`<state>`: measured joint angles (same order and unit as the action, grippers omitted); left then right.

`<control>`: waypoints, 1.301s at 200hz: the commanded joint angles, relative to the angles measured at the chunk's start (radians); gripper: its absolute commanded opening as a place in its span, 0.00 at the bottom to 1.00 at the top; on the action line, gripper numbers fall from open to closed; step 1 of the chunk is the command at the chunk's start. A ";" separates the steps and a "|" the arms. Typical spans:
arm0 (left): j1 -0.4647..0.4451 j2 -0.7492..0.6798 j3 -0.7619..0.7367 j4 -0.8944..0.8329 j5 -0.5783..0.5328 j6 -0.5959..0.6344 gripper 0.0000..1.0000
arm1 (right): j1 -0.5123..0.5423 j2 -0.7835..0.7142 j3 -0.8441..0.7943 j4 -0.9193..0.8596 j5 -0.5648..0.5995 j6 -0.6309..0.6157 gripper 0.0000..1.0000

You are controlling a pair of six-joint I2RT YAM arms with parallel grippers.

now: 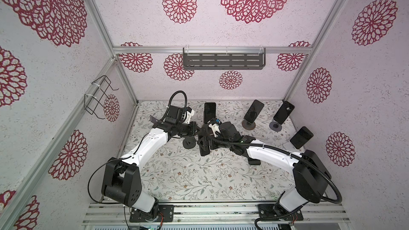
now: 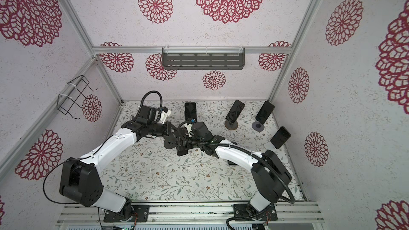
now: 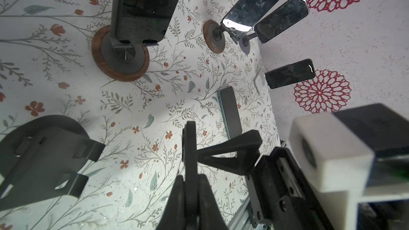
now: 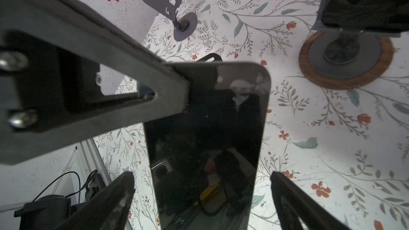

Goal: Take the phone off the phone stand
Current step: 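Grasp the dark phone with the right gripper while the left gripper holds the stand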

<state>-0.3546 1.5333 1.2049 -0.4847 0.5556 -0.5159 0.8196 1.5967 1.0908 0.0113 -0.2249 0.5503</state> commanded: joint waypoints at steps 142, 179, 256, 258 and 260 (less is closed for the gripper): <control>0.007 -0.035 0.002 0.089 0.072 -0.026 0.00 | 0.001 0.013 0.027 -0.004 0.076 0.033 0.79; 0.007 -0.035 0.001 0.087 0.072 -0.025 0.00 | 0.001 -0.003 0.020 -0.004 0.093 0.037 0.70; 0.034 -0.038 0.027 0.048 0.046 0.004 0.71 | -0.010 -0.034 0.066 -0.143 0.146 0.035 0.44; 0.037 -0.039 0.030 0.044 0.043 0.007 0.71 | -0.011 -0.036 0.068 -0.152 0.148 0.033 0.43; 0.040 -0.040 0.033 0.041 0.038 0.009 0.71 | -0.012 -0.038 0.069 -0.163 0.151 0.032 0.42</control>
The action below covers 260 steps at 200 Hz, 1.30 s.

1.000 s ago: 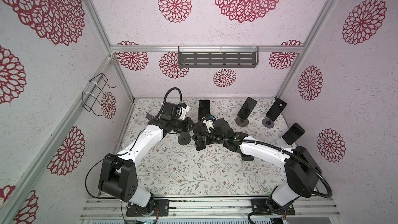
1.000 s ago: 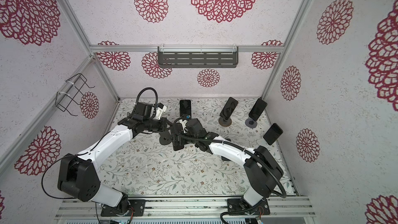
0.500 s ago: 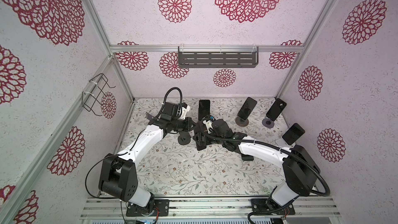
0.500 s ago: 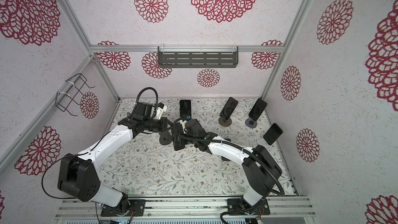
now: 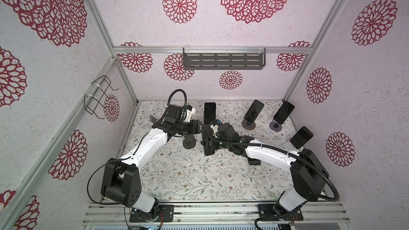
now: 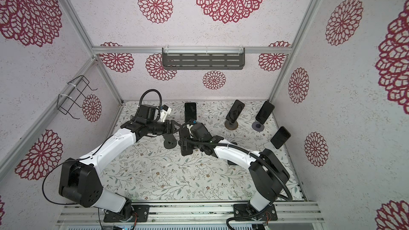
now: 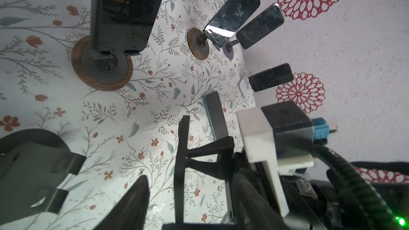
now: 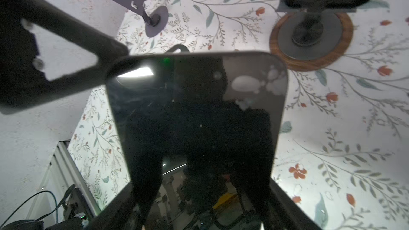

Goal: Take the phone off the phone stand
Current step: 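Grasp the dark phone with the right gripper while the left gripper holds the stand, then carry the dark phone with the right gripper toward the teal phone on the table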

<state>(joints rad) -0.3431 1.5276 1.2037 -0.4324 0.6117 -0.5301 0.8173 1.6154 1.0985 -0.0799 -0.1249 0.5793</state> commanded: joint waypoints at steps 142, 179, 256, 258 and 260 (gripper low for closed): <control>0.116 -0.029 0.062 -0.083 -0.144 0.063 0.70 | -0.259 -0.036 0.076 -0.718 0.174 -0.043 0.00; 0.120 -0.029 0.060 -0.088 -0.142 0.068 0.70 | -0.266 0.023 0.073 -0.677 0.175 -0.063 0.00; 0.135 -0.009 0.065 -0.090 -0.126 0.074 0.70 | -0.278 0.089 0.019 -0.595 0.197 -0.068 0.00; 0.135 -0.008 0.065 -0.091 -0.126 0.074 0.70 | -0.278 0.090 0.018 -0.592 0.197 -0.067 0.00; 0.135 -0.008 0.064 -0.093 -0.126 0.074 0.70 | -0.278 0.091 0.016 -0.590 0.197 -0.067 0.00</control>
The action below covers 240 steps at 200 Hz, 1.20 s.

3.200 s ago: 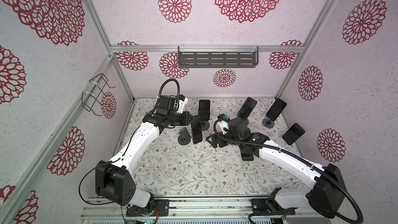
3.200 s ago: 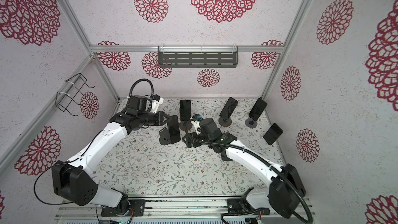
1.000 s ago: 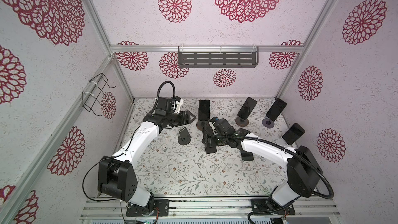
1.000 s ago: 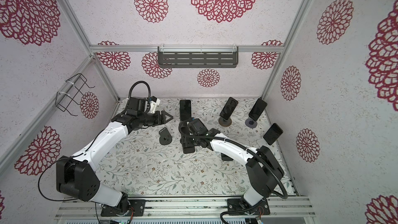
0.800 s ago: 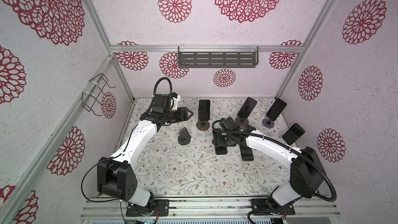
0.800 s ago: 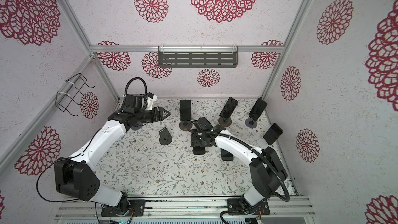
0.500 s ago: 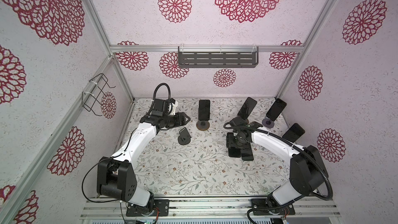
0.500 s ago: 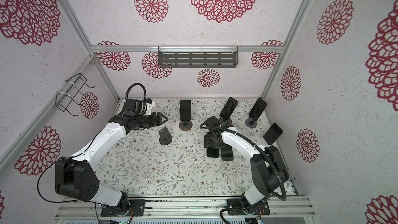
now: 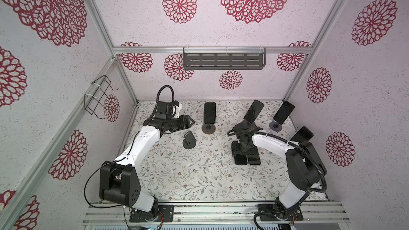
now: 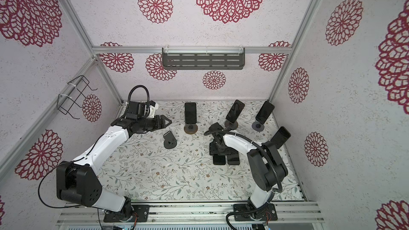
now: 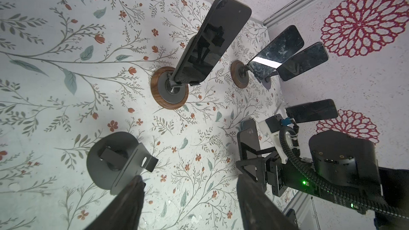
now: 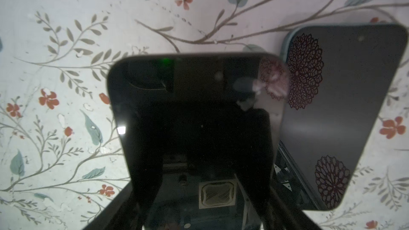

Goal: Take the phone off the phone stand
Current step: 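Carry the dark phone with the right gripper toward the teal phone on the table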

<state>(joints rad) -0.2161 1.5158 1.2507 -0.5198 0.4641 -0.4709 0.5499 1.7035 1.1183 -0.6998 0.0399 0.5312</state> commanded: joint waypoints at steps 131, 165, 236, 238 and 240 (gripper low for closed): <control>0.021 0.005 0.022 -0.009 0.022 0.015 0.70 | -0.012 0.028 -0.067 0.105 0.049 0.000 0.10; 0.022 0.006 0.022 -0.010 0.023 0.014 0.70 | -0.008 0.042 -0.074 0.108 0.061 0.014 0.33; 0.025 -0.001 0.024 -0.014 0.025 0.018 0.70 | -0.002 0.048 -0.086 0.112 0.067 0.033 0.65; 0.025 -0.002 0.024 -0.014 0.026 0.018 0.70 | -0.002 0.048 -0.086 0.112 0.066 0.032 0.65; 0.024 -0.001 0.024 -0.013 0.027 0.019 0.70 | -0.002 0.048 -0.086 0.112 0.066 0.032 0.66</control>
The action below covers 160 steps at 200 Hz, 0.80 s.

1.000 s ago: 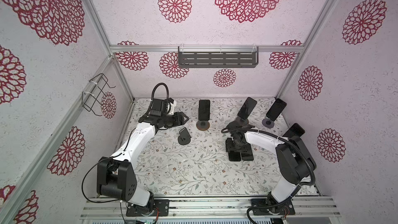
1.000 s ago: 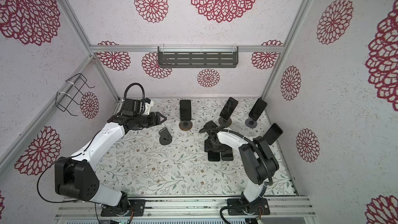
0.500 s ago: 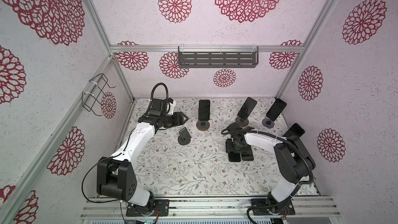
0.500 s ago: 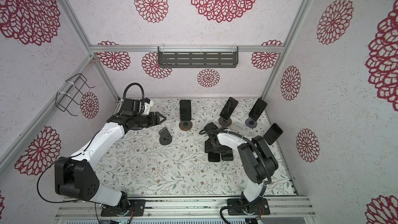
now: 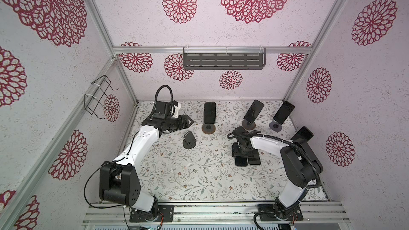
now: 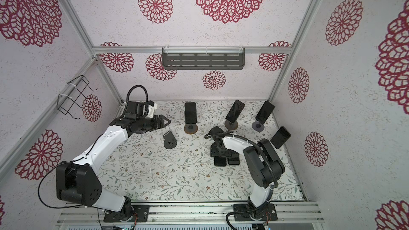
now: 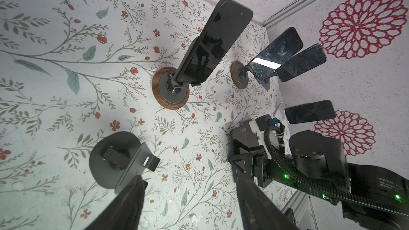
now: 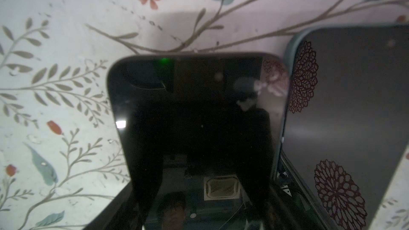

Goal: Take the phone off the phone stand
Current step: 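Carry the dark phone with the right gripper toward the teal phone on the table, then lower the dark phone flat beside the teal phone and open the right gripper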

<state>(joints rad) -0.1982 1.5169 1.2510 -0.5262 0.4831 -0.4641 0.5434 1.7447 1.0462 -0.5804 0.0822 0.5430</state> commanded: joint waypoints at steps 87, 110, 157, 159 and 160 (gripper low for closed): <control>0.006 -0.012 0.027 -0.011 0.008 0.013 0.70 | 0.013 0.003 -0.006 -0.018 0.037 0.022 0.82; 0.006 -0.015 0.027 -0.012 0.009 0.014 0.70 | 0.015 0.003 0.001 -0.022 0.036 0.023 0.83; 0.006 -0.022 0.027 -0.012 0.008 0.015 0.70 | 0.053 -0.057 0.092 -0.126 0.115 0.026 0.84; 0.006 -0.022 0.027 -0.011 0.009 0.015 0.71 | 0.056 -0.058 0.098 -0.133 0.124 0.027 0.84; 0.006 -0.022 0.027 -0.012 0.008 0.014 0.71 | 0.058 -0.060 0.101 -0.137 0.128 0.027 0.84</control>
<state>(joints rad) -0.1978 1.5169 1.2522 -0.5396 0.4843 -0.4633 0.5758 1.7443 1.0718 -0.6170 0.1204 0.5510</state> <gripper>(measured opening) 0.704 0.835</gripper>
